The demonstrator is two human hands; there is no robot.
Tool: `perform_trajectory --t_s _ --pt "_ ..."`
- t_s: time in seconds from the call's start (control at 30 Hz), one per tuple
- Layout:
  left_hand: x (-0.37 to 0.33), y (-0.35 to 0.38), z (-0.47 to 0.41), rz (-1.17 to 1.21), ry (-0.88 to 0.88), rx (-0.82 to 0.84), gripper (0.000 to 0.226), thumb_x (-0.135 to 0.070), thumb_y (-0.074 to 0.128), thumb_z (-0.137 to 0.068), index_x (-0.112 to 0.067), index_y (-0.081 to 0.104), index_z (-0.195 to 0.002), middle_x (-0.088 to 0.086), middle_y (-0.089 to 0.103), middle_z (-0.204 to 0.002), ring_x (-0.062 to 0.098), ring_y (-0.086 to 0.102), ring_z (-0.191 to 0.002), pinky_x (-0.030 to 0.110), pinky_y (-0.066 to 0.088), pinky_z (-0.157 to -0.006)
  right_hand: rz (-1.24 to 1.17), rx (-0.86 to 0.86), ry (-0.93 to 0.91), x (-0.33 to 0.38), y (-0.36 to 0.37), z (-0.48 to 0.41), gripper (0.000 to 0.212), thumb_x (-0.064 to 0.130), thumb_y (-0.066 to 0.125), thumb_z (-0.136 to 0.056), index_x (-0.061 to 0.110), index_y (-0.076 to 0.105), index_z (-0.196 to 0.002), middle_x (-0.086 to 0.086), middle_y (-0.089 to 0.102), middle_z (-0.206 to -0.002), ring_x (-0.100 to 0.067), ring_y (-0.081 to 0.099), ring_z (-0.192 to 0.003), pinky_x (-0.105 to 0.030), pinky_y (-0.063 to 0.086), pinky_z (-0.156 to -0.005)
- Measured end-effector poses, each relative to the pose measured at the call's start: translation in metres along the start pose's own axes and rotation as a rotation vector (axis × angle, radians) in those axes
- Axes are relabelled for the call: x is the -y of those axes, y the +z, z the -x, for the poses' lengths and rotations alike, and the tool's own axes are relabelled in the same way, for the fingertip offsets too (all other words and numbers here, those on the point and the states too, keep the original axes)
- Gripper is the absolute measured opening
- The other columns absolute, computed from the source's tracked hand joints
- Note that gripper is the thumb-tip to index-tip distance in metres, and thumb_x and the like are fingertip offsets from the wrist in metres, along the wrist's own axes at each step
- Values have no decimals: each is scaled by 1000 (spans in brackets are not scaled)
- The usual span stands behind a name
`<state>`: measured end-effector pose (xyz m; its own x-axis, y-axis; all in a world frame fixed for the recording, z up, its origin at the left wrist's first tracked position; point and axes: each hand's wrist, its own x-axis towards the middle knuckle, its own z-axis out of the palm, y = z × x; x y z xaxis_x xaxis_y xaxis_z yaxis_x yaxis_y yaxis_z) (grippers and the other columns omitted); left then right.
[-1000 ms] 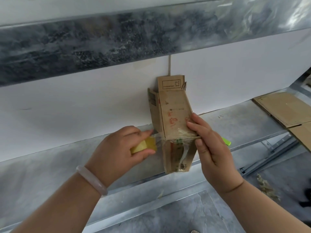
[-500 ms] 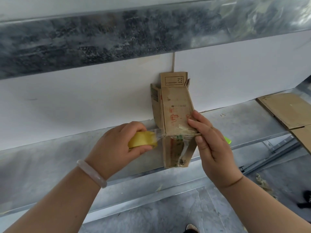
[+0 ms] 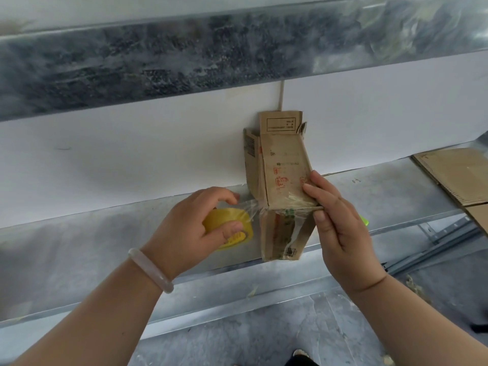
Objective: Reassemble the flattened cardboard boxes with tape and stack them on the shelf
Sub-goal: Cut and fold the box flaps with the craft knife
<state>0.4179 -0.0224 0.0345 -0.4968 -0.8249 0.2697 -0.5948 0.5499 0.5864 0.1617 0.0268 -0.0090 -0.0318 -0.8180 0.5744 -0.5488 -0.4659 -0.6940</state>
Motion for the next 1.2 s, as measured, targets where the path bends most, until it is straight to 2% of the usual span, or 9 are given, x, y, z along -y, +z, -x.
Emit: perform_trajectory --t_s 0.17,0.33,0.47,0.53,0.6,0.73,0.87,1.03,1.2 --pt "-3 12 -4 -97 53 -69 29 -44 54 -87 -25 71 -101 -14 68 -107 -3 55 -99 2 36 -86 25 39 -7 1 -3 -1 40 18 40 -100 17 49 -139 0 41 -151 -11 39 -139 -27 36 -112" --pt "-11 18 -8 -97 97 -89 27 -34 52 -90 -21 76 -90 -16 70 -102 -3 60 -94 9 44 -82 157 106 -93 -12 -14 -2 52 38 27 -104 18 26 -152 -1 33 -157 -16 35 -143 -31 32 -115" --pt "-13 19 -4 -52 68 -83 27 -33 53 -89 -20 77 -89 -16 70 -98 -6 60 -92 5 43 -82 282 23 466 -57 -23 3 56 45 23 -102 26 19 -155 5 25 -159 -13 22 -146 -32 20 -117" --pt "-14 19 -1 -35 57 -108 25 -33 55 -88 -20 77 -89 -16 70 -96 -5 61 -91 5 44 -81 540 267 738 -92 -26 5 59 42 28 -103 21 13 -156 0 16 -163 -18 10 -149 -38 11 -122" --pt "-16 19 0 -25 36 -126 24 -33 55 -88 -20 76 -90 -16 70 -96 -5 61 -91 5 44 -81 727 442 792 -115 -27 7 59 41 35 -101 16 22 -154 -4 25 -159 -24 18 -147 -42 17 -121" --pt "-17 15 2 -29 -33 -109 25 -40 56 -84 -25 73 -96 -21 66 -99 -8 57 -95 1 38 -81 882 332 781 -115 -27 5 29 36 50 -97 17 59 -117 -7 54 -123 -29 46 -114 -41 40 -92" --pt "-22 14 4 46 -163 -113 21 -45 63 -77 -39 59 -96 -21 66 -92 0 59 -89 9 45 -71 592 171 861 -85 -24 5 23 24 40 -102 9 57 -100 -13 59 -92 -24 52 -73 -36 40 -63" --pt "-23 14 5 35 -115 -180 10 -34 66 -82 -26 70 -86 -14 70 -99 4 61 -92 22 52 -78 229 -84 611 30 -34 23 27 22 35 -102 26 42 -128 -2 55 -77 -19 51 -60 -38 43 -49" --pt "-29 9 2 40 -107 -177 7 -22 69 -85 -24 75 -85 -14 65 -110 -4 52 -102 5 35 -86 316 262 226 112 -32 40 45 29 32 -101 49 32 -141 17 50 -82 -6 54 -72 -21 48 -53"
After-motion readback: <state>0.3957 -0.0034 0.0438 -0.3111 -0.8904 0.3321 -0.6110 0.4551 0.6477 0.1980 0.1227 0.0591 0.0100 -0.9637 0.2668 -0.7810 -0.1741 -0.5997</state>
